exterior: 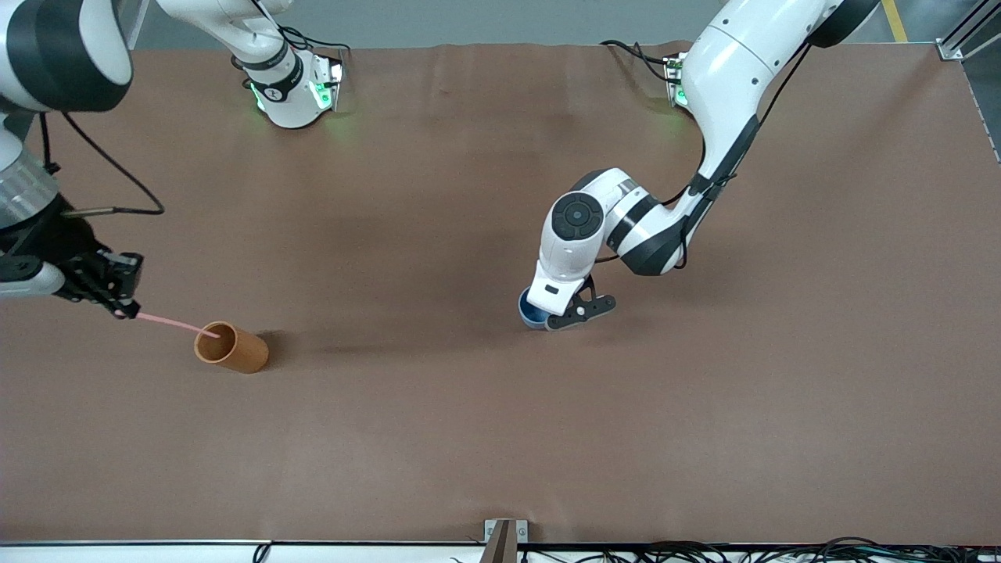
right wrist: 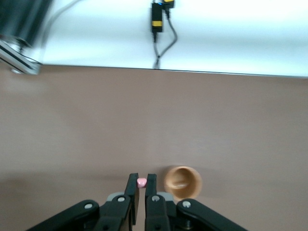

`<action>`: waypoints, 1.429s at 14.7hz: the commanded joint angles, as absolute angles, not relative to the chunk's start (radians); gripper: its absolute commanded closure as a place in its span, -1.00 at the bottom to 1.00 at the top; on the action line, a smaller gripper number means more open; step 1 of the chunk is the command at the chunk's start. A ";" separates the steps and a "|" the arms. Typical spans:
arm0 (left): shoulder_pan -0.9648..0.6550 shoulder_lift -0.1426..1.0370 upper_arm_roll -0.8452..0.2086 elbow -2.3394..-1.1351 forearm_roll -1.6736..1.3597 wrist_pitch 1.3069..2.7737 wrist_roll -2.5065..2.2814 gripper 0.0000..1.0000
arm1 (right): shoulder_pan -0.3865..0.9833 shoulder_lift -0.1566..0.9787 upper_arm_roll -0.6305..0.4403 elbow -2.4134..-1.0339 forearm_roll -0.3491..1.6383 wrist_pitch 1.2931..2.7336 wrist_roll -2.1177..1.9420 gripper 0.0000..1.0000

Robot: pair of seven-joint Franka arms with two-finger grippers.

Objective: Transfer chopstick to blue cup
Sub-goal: 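Carry the chopstick toward the cup while the left gripper releases and withdraws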

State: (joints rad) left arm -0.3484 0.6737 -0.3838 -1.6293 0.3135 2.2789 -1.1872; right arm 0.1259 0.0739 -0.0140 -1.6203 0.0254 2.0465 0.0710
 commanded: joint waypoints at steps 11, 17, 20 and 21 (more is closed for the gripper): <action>-0.210 0.338 -0.263 -1.608 0.109 1.955 -0.581 -1.00 | 0.667 0.242 -0.017 -1.516 0.023 2.269 0.926 0.95; -0.175 0.164 -0.071 -1.569 0.011 1.778 -0.057 -1.00 | 0.793 0.385 -0.017 -1.460 -0.128 2.269 0.951 0.96; -0.153 0.132 -0.069 -1.450 0.014 1.596 0.006 -1.00 | 0.799 0.419 -0.017 -1.459 -0.204 2.273 0.947 0.96; -0.152 0.099 -0.068 -1.445 0.017 1.562 0.026 -1.00 | 0.799 0.429 -0.017 -1.459 -0.206 2.284 0.945 0.96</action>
